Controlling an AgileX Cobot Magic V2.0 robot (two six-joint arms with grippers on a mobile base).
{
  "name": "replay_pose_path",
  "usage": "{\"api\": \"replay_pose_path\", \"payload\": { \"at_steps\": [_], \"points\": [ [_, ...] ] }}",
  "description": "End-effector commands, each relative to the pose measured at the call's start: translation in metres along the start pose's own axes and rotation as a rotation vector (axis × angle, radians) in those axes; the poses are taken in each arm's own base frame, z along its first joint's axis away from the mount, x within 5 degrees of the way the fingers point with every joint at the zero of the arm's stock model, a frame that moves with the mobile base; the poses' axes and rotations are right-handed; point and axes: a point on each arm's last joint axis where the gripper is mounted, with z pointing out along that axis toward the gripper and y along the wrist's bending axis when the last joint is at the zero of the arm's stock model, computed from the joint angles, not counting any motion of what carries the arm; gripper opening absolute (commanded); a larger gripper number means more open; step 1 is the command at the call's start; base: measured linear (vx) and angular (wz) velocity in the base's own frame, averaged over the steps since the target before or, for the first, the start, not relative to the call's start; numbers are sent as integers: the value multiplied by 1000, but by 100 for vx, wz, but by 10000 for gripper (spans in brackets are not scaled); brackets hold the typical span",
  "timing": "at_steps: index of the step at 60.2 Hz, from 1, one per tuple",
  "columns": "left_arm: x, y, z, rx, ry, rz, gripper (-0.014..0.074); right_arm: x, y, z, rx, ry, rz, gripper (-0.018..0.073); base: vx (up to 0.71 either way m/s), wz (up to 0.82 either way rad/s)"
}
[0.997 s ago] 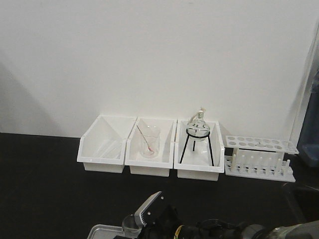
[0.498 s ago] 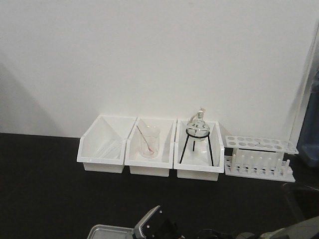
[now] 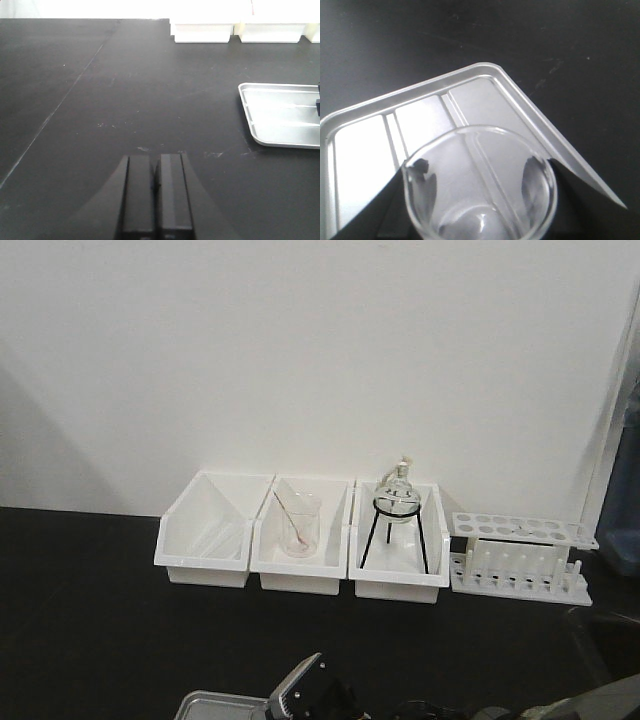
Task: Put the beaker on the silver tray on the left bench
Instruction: 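Lower the beaker onto the silver tray and open the right gripper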
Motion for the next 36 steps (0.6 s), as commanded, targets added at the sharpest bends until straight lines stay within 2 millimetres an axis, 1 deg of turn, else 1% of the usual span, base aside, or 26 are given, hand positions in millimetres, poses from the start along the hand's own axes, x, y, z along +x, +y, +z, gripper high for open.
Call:
{"api": "replay_pose_path", "payload": {
  "at_steps": [1, 9, 13, 17, 21, 25, 36],
  "points": [
    [-1, 0, 2, 5, -66, -7, 1, -33, 3, -7, -28, -145, -22, 348, 0, 0],
    [-1, 0, 2, 5, -66, -7, 1, -34, 3, -7, -29, -146, -22, 541, 0, 0],
    [-1, 0, 2, 5, -66, -7, 1, -34, 3, -7, -30, -149, -22, 615, 0, 0],
    [-1, 0, 2, 5, -66, -7, 1, -34, 3, -8, -30, -150, -23, 662, 0, 0],
    [-1, 0, 2, 5, -66, -7, 1, -37, 4, -9, -29, -157, -26, 680, 0, 0],
    [-1, 0, 2, 5, -66, -7, 1, -44, 5, -13, -29, -174, -37, 678, 0, 0],
    [-1, 0, 2, 5, -66, -7, 1, -75, 10, -31, -21, -248, -76, 642, 0, 0]
  ]
}}
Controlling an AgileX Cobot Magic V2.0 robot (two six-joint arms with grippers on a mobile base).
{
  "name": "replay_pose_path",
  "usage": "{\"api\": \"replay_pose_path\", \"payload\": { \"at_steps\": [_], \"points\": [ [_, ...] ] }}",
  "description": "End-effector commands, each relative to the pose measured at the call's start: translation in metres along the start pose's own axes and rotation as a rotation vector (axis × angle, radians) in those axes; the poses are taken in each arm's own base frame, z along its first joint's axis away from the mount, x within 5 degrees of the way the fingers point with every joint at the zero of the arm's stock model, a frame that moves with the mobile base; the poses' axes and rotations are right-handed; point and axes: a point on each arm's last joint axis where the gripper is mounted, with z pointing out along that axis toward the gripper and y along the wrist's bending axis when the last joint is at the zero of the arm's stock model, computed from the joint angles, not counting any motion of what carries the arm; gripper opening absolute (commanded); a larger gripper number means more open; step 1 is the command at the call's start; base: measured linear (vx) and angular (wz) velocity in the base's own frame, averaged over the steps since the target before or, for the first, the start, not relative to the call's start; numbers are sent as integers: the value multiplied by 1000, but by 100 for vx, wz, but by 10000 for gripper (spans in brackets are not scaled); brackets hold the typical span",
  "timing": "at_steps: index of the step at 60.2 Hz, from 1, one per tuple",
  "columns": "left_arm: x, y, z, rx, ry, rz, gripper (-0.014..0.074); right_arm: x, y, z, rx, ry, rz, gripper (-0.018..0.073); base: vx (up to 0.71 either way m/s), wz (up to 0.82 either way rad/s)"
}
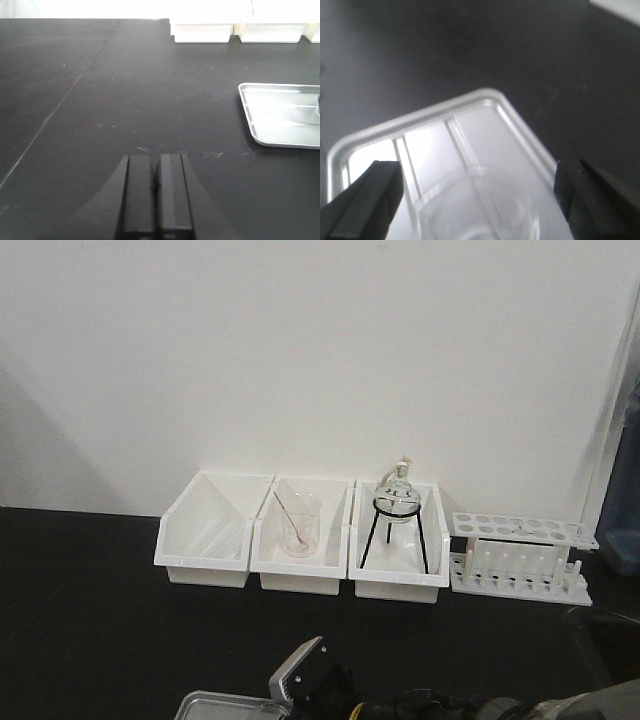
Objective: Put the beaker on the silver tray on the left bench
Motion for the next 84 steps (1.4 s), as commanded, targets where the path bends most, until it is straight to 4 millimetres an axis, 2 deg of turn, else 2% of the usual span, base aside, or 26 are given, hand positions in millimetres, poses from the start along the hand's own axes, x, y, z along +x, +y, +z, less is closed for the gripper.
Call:
{"api": "replay_pose_path", "payload": {
  "at_steps": [1, 7, 13, 22, 26, 36, 43, 54, 84],
  "points": [
    [-1, 0, 2, 5, -66, -7, 1, -54, 6, -19, -17, -188, -49, 636, 0, 0],
    [-1, 0, 2, 5, -66, -7, 1, -74, 9, -31, -6, -229, -72, 610, 0, 0],
    [-1, 0, 2, 5, -66, -7, 1, -104, 15, -52, 12, -284, -75, 571, 0, 0],
    [-1, 0, 2, 5, -66, -7, 1, -151, 33, -101, 30, -317, -126, 484, 0, 0],
    [-1, 0, 2, 5, -66, -7, 1, -165, 45, -125, 16, -316, -155, 420, 0, 0],
    [-1, 0, 2, 5, -66, -7, 1, -176, 75, -180, -40, -337, -126, 216, 0, 0],
    [-1, 0, 2, 5, -66, -7, 1, -174, 89, -205, -50, -348, -140, 92, 0, 0],
    [-1, 0, 2, 5, -66, -7, 1, -178, 99, -226, -54, -390, -177, -17, 0, 0],
    [-1, 0, 2, 5, -66, -7, 1, -180, 98, -229, -45, -413, -149, -14, 0, 0]
  ]
}}
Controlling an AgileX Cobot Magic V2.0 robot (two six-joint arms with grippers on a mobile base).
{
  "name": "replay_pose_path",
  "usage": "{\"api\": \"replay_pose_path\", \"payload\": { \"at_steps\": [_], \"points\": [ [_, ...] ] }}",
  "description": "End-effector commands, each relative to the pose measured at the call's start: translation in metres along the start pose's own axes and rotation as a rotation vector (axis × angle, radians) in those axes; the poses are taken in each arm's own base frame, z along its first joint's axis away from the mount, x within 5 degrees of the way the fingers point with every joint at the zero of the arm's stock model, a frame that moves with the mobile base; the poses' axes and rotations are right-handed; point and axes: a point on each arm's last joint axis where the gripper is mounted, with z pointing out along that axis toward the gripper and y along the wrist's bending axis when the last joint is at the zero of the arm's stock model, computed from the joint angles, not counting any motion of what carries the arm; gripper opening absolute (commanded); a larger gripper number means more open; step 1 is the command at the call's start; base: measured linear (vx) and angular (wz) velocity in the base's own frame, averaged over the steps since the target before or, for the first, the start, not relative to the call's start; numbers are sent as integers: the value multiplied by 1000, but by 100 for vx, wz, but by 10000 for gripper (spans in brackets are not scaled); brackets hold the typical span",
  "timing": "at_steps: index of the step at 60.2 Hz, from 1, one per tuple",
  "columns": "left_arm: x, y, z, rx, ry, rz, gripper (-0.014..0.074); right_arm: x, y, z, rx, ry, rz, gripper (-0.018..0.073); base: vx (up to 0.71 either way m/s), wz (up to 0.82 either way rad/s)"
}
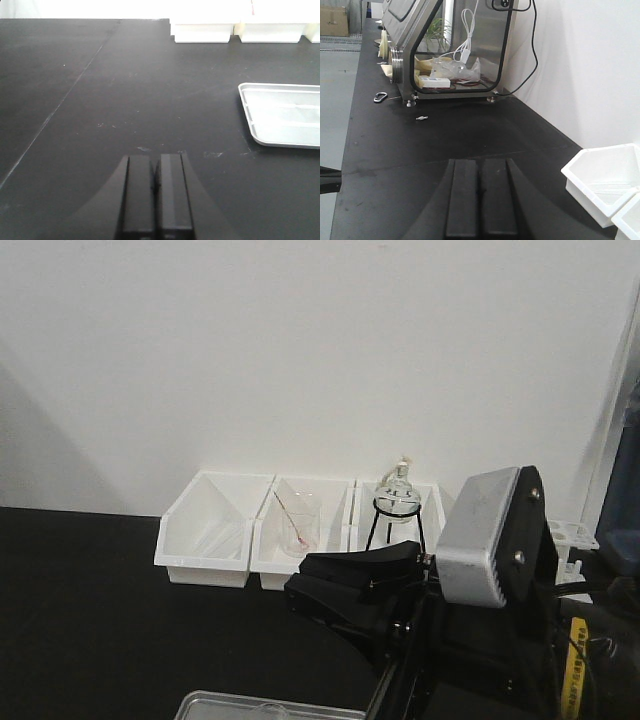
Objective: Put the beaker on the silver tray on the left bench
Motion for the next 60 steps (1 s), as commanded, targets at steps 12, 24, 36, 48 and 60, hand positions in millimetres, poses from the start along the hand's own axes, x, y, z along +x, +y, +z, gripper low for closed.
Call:
{"api": "replay_pose_path", "payload": {
  "at_steps": [12, 24, 36, 48, 60],
  "points": [
    [-1, 0, 2, 5, -66, -7, 1, -42, -23, -33, 288, -272, 288, -14, 0, 0],
    [-1, 0, 2, 5, -66, -7, 1, -62, -23, -88, 593, -219, 24, -14, 0, 0],
    [-1, 0, 2, 5, -66, -7, 1, -48, -12, -157, 844, -263, -111, -15, 0, 0],
    [-1, 0, 2, 5, -66, -7, 1, 30, 22, -201, 1038, -265, -89, -15, 0, 0],
    [-1, 0, 2, 5, -66, -7, 1, 103, 51, -214, 1085, -244, -84, -15, 0, 0]
  ]
}}
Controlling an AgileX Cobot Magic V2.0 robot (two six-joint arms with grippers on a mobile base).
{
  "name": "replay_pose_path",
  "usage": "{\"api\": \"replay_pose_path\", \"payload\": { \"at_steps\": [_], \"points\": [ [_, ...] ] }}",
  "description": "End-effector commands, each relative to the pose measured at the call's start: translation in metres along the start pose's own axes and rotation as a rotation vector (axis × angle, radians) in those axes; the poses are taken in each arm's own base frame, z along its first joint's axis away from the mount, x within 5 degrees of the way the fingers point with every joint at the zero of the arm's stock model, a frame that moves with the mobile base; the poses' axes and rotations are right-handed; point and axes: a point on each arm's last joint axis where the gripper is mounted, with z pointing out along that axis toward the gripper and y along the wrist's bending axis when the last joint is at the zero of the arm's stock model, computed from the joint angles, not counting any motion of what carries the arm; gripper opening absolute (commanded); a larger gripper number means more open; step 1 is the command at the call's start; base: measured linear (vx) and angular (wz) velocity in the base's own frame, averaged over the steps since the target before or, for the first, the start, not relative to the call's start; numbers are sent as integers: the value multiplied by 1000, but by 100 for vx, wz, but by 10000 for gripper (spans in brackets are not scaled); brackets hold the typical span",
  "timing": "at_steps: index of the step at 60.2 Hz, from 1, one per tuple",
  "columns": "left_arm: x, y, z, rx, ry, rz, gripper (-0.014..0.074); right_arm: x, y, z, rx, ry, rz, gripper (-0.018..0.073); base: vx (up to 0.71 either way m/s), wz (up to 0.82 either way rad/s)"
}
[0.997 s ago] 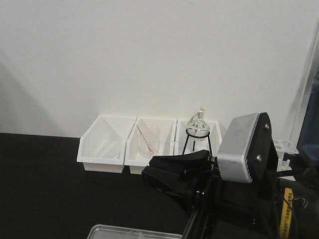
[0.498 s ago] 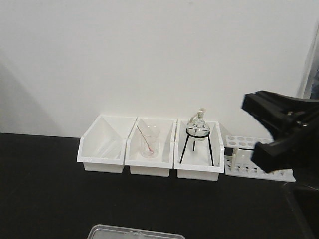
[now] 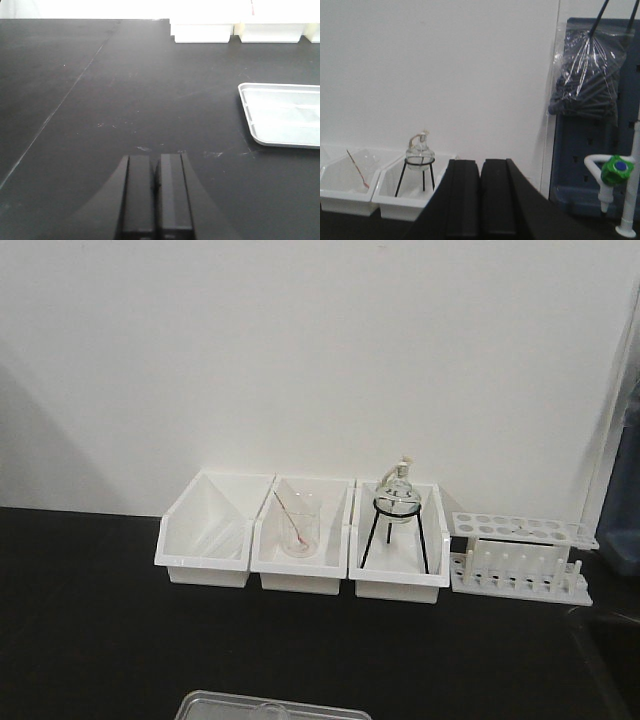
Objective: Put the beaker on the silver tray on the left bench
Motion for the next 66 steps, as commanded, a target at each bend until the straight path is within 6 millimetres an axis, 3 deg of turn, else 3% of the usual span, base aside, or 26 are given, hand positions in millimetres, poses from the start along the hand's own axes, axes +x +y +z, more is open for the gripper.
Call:
{"api": "replay_pose_path", "payload": {
  "at_steps": [1, 8, 15, 33, 66],
  "points": [
    [-1, 0, 2, 5, -66, -7, 1, 8, 0, -11, 7, -92, -14, -15, 0, 0],
    [-1, 0, 2, 5, -66, -7, 1, 52, 1, -21, 8, -54, 7, -15, 0, 0],
    [-1, 0, 2, 5, -66, -7, 1, 68, 1, -20, 14, 102, 65, -15, 0, 0],
    [-1, 0, 2, 5, -66, -7, 1, 82, 1, -23, 19, 265, 65, -14, 0, 0],
    [-1, 0, 2, 5, -66, -7, 1, 83, 1, -23, 19, 272, 65, -14, 0, 0]
  ]
}}
